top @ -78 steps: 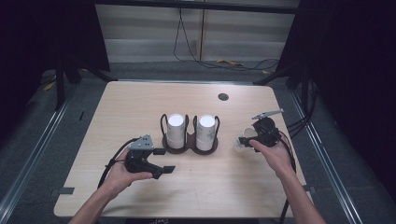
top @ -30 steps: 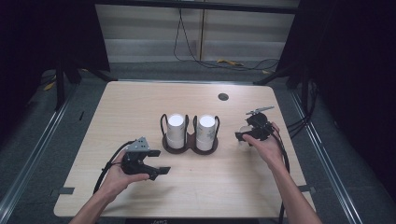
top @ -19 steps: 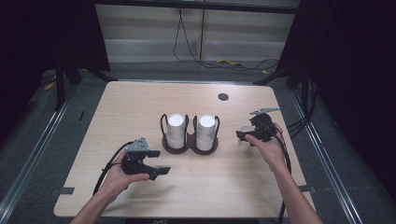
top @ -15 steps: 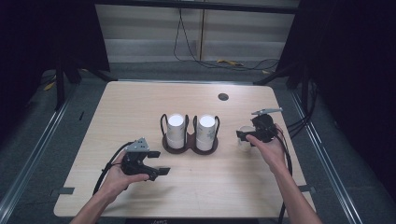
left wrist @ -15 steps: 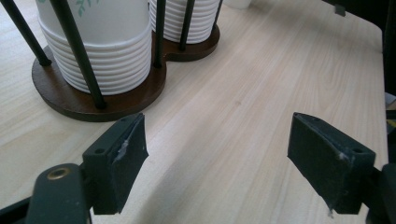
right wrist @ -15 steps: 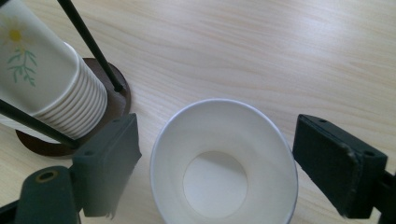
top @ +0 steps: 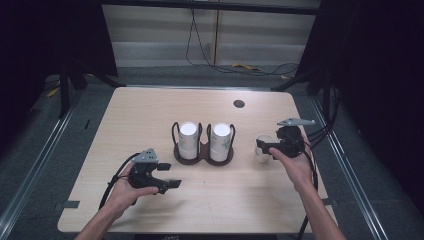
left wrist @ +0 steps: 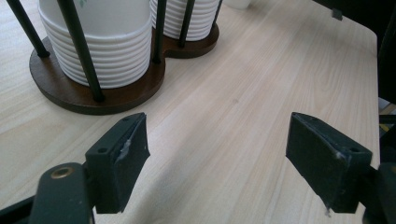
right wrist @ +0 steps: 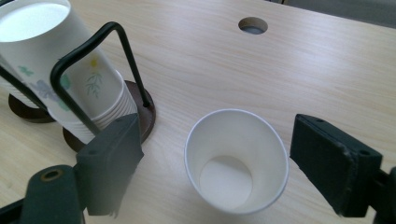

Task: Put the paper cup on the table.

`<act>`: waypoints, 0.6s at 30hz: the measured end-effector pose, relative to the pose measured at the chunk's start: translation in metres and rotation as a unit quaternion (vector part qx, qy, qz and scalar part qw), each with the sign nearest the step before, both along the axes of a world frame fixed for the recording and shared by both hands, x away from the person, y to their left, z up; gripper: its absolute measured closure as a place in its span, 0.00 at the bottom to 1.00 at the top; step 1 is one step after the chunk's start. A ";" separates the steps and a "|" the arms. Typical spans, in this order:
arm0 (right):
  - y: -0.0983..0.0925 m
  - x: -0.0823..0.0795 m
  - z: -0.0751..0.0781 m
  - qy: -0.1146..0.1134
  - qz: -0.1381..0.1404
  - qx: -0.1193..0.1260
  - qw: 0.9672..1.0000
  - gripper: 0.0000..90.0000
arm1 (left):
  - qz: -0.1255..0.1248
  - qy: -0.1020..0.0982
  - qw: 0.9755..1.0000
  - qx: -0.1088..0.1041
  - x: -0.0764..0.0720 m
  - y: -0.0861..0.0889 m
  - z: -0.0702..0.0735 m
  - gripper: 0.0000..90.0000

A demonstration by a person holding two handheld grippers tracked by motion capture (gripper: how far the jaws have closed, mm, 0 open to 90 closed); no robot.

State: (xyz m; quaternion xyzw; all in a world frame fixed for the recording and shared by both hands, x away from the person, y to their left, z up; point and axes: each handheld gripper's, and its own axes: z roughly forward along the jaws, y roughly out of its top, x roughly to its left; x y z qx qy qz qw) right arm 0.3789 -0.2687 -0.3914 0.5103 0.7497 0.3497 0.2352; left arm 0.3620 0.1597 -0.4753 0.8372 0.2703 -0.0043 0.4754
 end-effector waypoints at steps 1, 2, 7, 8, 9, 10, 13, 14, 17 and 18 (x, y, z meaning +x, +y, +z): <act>-0.001 -0.004 0.001 -0.003 -0.001 0.004 1.000 0.19 | 0.000 0.003 1.000 -0.004 0.000 0.000 0.000 0.23; -0.002 -0.009 0.002 -0.006 0.001 0.008 1.000 0.20 | -0.001 0.004 1.000 -0.006 0.000 0.000 0.000 0.23; -0.007 -0.028 -0.001 -0.014 0.000 0.020 1.000 0.21 | -0.003 0.004 1.000 -0.003 -0.002 0.000 0.000 0.23; -0.008 -0.032 -0.002 -0.013 0.000 0.021 1.000 0.21 | -0.003 0.003 1.000 -0.002 -0.002 0.000 0.000 0.23; -0.009 -0.036 -0.004 -0.013 0.001 0.025 1.000 0.21 | -0.003 0.005 1.000 -0.003 -0.002 0.000 0.000 0.23; -0.010 -0.039 -0.007 -0.011 0.001 0.028 1.000 0.21 | -0.003 0.005 1.000 -0.004 -0.001 0.000 -0.001 0.23; -0.010 -0.051 -0.014 -0.012 0.000 0.029 1.000 0.22 | 0.002 0.012 1.000 -0.007 -0.001 0.001 0.000 0.23; -0.009 -0.055 -0.017 -0.018 -0.003 0.028 0.999 0.22 | 0.003 0.017 1.000 -0.015 -0.001 0.001 0.001 0.23; -0.006 -0.066 -0.026 -0.024 0.004 0.039 0.999 0.22 | 0.006 0.007 1.000 -0.015 -0.002 0.002 0.002 0.23; -0.005 -0.070 -0.028 -0.026 0.004 0.041 0.999 0.22 | 0.006 0.008 1.000 -0.010 -0.002 0.003 0.002 0.23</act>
